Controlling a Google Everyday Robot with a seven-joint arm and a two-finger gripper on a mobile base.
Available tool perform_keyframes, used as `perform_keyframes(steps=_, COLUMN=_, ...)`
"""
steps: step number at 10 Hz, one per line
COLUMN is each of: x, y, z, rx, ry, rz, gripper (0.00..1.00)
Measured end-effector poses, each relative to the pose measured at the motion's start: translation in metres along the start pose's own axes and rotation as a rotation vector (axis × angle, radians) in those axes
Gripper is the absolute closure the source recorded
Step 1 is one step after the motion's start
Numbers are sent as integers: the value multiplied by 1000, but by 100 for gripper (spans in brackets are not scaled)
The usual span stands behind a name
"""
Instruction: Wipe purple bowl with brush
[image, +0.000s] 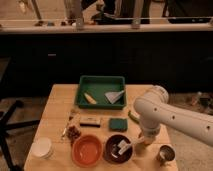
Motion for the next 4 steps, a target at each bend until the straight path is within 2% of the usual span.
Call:
perform_keyframes(steps=2, x=-20, y=-8, z=-1, rx=3, ry=5, rz=-13, gripper=100)
perform_keyframes(steps=4, x=-38, y=-5, z=0, rx=0, ry=-4, rz=-47, gripper=100)
